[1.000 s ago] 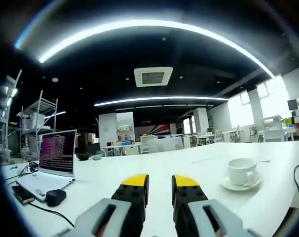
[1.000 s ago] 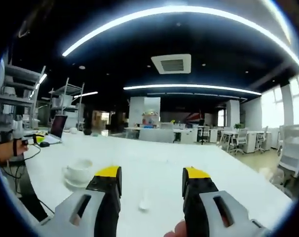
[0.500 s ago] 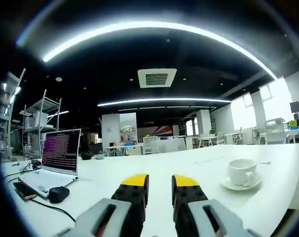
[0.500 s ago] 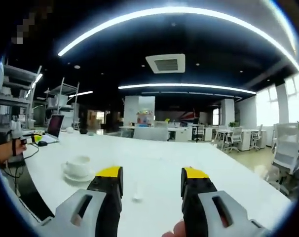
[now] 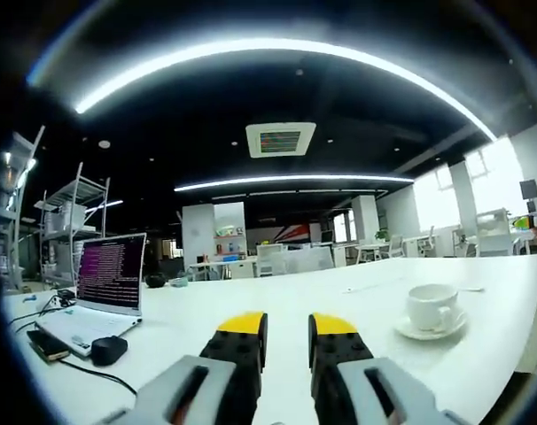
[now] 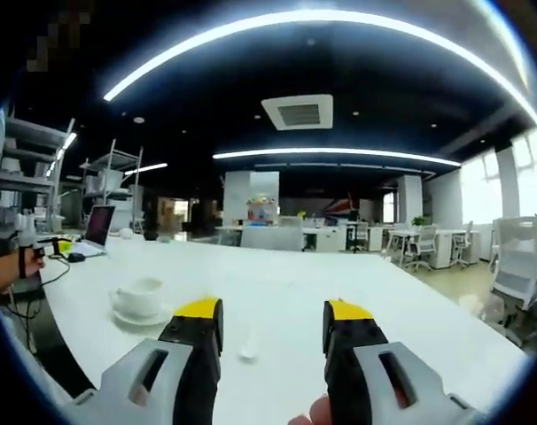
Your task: Tidy tabletop coffee trays, cups and spoons，present forward
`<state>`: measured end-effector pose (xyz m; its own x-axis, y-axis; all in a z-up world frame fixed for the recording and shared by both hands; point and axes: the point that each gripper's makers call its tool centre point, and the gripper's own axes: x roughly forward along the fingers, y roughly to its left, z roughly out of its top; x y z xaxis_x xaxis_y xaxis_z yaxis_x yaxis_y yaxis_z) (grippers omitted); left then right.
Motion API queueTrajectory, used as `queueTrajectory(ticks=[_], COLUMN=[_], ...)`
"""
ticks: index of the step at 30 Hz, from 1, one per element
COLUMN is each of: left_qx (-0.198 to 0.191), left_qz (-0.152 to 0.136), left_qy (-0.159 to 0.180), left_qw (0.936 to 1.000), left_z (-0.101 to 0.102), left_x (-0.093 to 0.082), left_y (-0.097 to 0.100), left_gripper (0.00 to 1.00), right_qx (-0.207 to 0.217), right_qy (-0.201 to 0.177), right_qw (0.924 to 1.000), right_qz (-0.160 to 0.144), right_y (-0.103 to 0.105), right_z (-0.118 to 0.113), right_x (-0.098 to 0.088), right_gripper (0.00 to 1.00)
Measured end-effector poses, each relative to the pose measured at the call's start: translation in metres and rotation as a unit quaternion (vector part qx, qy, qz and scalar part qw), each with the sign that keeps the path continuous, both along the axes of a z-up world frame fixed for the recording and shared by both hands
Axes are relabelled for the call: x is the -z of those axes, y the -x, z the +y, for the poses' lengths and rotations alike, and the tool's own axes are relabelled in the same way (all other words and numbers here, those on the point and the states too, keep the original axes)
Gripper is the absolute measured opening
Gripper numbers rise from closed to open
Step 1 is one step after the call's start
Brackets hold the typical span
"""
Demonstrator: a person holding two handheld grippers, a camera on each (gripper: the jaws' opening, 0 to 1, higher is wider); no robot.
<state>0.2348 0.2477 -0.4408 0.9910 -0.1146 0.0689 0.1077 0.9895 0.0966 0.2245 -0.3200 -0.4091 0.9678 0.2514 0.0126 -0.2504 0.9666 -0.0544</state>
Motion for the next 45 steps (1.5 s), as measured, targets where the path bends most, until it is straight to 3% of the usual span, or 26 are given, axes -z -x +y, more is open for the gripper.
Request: queueTrajectory(ticks=[6, 11, 13, 18, 22, 29, 34, 41, 45], left_qx=[0.021, 0.064, 0.089, 0.129, 0.156, 0.182, 0.192, 0.203, 0.216], left_qz=[0.007, 0.019, 0.022, 0.033, 0.038, 0.056, 0.067, 0.079, 0.080], left_qy=[-0.011, -0.008, 0.000, -0.030, -0.031, -0.063, -0.073, -0.092, -0.081], left_qw=[0.9997, 0.9977, 0.9958, 0.9907, 0.9865, 0.9796, 0.9765, 0.9717, 0.9698], left_z=[-0.005, -0.010, -0.012, -0.017, -0.021, -0.030, -0.034, -0.040, -0.045], left_x=[0.000, -0.004, -0.011, -0.029, -0.043, -0.041, -0.040, -0.038, -0.038], left_y=[0.001, 0.001, 0.001, 0.001, 0.000, 0.004, 0.005, 0.008, 0.010], left_gripper=[0.22, 0.24, 0.25, 0.26, 0.26, 0.27, 0.27, 0.27, 0.27], right_qx=[-0.003, -0.002, -0.001, -0.016, -0.031, -0.048, -0.063, -0.092, -0.102], right_qy=[0.006, 0.009, 0.009, 0.012, 0.007, 0.039, 0.057, 0.095, 0.115], right_qw=[1.0000, 0.9999, 0.9999, 0.9992, 0.9984, 0.9943, 0.9886, 0.9710, 0.9634], right_qz=[0.005, 0.009, 0.013, 0.035, 0.047, 0.086, 0.125, 0.199, 0.220], right_y=[-0.005, -0.014, -0.020, -0.031, -0.041, -0.060, -0.076, -0.098, -0.107], right_z=[0.001, -0.005, -0.006, -0.001, 0.008, 0.023, 0.033, 0.053, 0.066], right_x=[0.002, 0.001, -0.002, -0.007, -0.011, 0.003, 0.016, 0.041, 0.050], right_gripper=[0.45, 0.44, 0.44, 0.42, 0.41, 0.40, 0.37, 0.31, 0.30])
